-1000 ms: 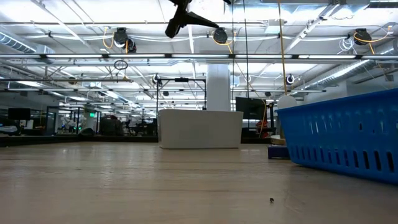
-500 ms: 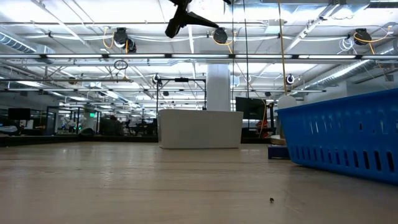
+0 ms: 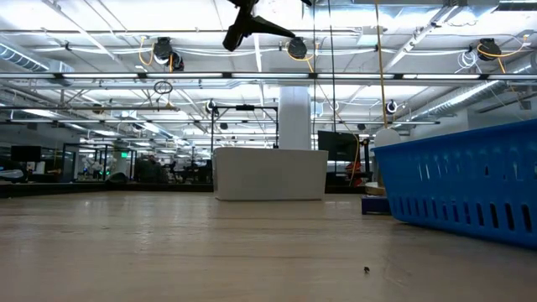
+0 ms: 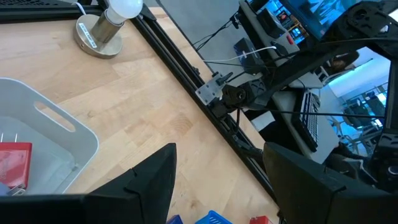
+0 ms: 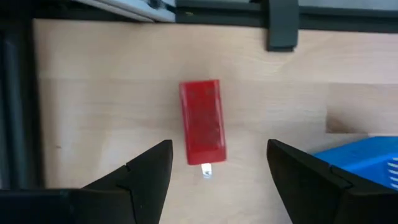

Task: Pick & Place Office items
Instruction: Put the red charger adapter into the gray bin

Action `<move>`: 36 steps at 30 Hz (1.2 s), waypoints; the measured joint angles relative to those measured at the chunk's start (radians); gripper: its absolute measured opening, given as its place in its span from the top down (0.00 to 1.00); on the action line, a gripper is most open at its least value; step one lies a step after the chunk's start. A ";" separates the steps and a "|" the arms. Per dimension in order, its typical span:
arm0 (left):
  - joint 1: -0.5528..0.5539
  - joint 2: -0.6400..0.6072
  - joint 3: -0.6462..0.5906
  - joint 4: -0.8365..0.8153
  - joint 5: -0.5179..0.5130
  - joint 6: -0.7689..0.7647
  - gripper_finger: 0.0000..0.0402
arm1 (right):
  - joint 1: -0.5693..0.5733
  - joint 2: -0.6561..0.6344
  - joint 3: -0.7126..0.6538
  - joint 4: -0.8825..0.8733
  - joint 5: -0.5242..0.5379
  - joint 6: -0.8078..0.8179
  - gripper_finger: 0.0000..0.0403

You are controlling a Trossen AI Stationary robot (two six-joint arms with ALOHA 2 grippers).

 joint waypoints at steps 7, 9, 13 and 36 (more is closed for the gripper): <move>0.000 0.000 0.000 0.000 0.000 0.000 0.39 | -0.012 0.052 -0.003 -0.001 0.007 0.003 0.37; 0.000 0.000 0.000 0.000 0.000 0.000 0.39 | -0.012 0.070 -0.003 0.002 0.007 0.004 0.37; 0.000 0.000 0.000 0.000 0.000 0.000 0.39 | -0.012 0.100 -0.003 0.020 -0.014 0.006 0.37; 0.000 0.000 0.000 0.000 0.000 0.000 0.39 | -0.010 0.212 -0.004 0.082 -0.047 0.017 0.40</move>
